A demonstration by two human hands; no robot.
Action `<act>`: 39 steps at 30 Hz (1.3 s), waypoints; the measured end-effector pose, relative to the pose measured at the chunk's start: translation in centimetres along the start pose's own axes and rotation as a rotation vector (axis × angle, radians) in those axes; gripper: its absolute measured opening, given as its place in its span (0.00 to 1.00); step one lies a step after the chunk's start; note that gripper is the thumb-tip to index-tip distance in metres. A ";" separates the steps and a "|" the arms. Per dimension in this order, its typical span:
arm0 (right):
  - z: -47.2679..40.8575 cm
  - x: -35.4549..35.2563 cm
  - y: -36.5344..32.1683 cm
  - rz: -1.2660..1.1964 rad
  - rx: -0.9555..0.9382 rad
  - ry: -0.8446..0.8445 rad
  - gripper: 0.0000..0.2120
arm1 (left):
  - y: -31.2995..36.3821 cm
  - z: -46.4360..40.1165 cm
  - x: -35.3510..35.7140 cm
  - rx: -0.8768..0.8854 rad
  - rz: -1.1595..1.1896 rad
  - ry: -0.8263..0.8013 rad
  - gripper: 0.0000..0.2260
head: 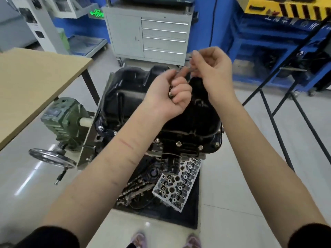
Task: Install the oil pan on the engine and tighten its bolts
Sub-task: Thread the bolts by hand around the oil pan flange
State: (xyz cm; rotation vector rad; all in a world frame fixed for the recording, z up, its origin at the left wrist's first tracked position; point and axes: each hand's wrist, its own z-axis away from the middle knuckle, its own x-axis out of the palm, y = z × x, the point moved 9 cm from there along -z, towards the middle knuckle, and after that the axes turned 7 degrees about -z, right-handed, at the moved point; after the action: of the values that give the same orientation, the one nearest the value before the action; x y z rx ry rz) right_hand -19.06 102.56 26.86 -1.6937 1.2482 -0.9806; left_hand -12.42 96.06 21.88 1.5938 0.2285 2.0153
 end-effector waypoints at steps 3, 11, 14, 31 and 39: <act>0.2 0.3 0.7 0.261 -0.113 0.074 0.10 | 4.2 0.1 -1.3 0.028 0.025 -0.010 0.19; 0.8 0.3 0.6 0.431 -0.235 0.186 0.10 | 9.9 -2.2 -4.6 0.063 0.007 0.068 0.18; 0.8 -0.3 0.8 0.436 -0.245 0.220 0.07 | 9.8 -3.1 -4.8 0.041 -0.030 0.061 0.18; 1.0 -1.4 1.0 0.356 -0.156 0.259 0.06 | 14.3 -10.4 -6.8 0.007 0.008 0.125 0.18; -4.4 -3.8 2.5 0.086 0.189 0.295 0.04 | 13.8 -9.8 -8.2 -0.057 0.003 0.348 0.17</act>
State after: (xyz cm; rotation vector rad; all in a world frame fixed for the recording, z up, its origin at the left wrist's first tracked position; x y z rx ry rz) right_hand -24.77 105.08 25.73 -1.3732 1.3560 -1.2871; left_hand -24.80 82.27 18.50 1.2018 0.2947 2.2717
